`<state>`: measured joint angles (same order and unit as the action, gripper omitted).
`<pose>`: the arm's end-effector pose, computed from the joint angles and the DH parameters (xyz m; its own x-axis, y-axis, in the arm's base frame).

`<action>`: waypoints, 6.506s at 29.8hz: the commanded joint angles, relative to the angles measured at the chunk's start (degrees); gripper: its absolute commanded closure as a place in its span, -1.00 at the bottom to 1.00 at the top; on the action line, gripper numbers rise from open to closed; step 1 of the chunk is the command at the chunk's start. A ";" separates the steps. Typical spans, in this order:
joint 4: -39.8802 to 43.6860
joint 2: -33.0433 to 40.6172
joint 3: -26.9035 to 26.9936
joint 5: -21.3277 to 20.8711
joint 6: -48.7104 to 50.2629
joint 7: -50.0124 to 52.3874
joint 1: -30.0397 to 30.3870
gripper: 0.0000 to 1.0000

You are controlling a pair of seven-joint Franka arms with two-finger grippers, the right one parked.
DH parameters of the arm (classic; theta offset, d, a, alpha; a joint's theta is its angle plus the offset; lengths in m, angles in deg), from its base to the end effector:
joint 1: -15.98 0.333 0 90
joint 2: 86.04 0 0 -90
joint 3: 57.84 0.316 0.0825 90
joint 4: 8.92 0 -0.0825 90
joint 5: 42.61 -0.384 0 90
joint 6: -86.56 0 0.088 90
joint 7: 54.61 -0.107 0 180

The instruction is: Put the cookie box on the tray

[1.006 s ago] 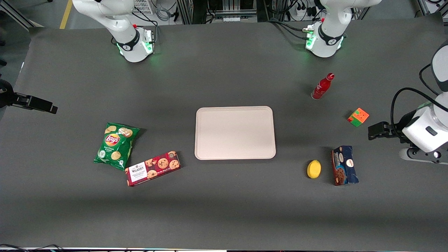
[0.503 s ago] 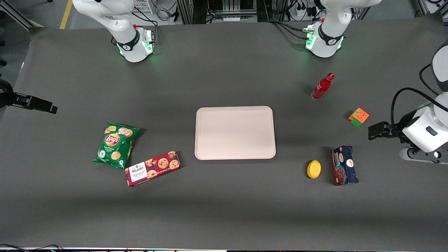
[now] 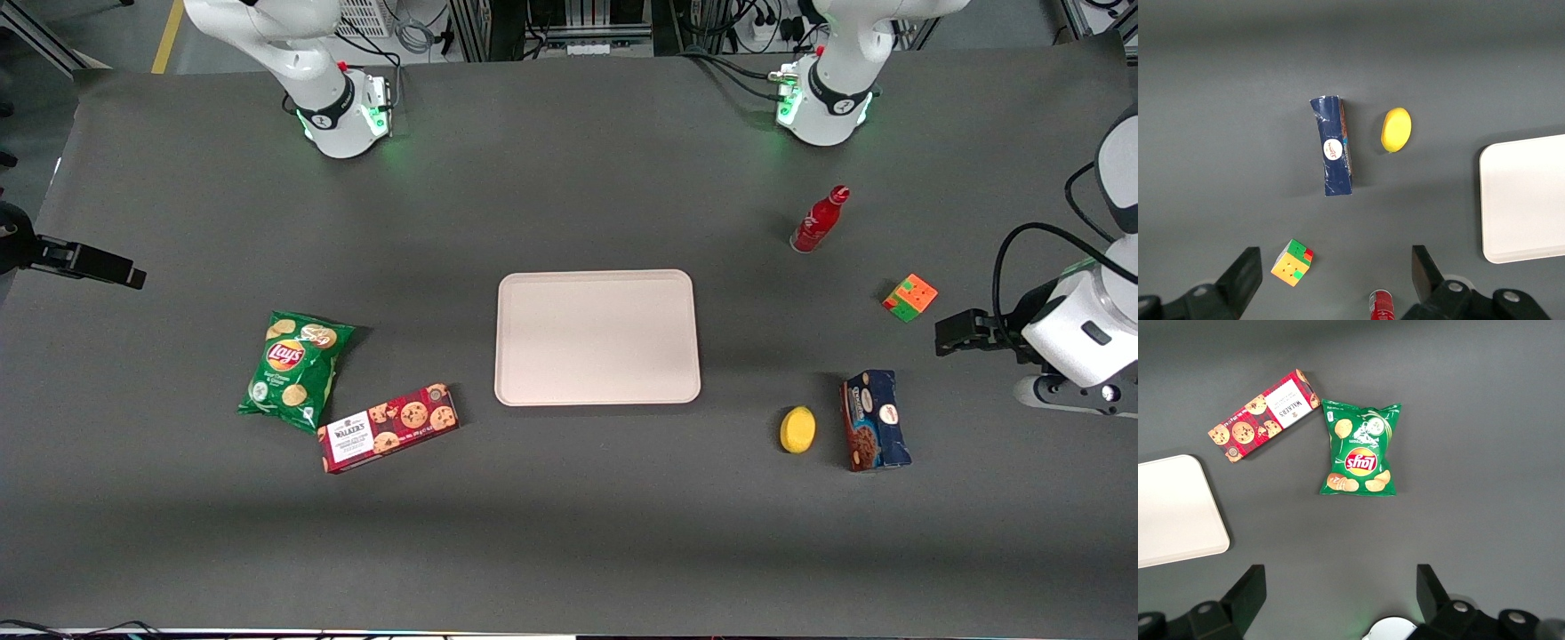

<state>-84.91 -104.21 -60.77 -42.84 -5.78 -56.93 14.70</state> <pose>0.6490 -0.0422 0.5524 0.9932 -0.1118 -0.0309 -0.1115 -0.9937 0.0132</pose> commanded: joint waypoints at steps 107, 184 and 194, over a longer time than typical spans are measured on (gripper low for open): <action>2.76 -19.62 0.03 -1.88 -10.52 -5.86 0.40 1.00; -31.41 -6.96 -36.80 -16.47 -31.50 49.43 -0.48 1.00; -30.09 -11.18 -33.73 -17.09 -34.22 49.43 -0.13 1.00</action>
<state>-115.82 -113.15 -95.53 -58.21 -38.15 -8.61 14.08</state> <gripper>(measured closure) 0.789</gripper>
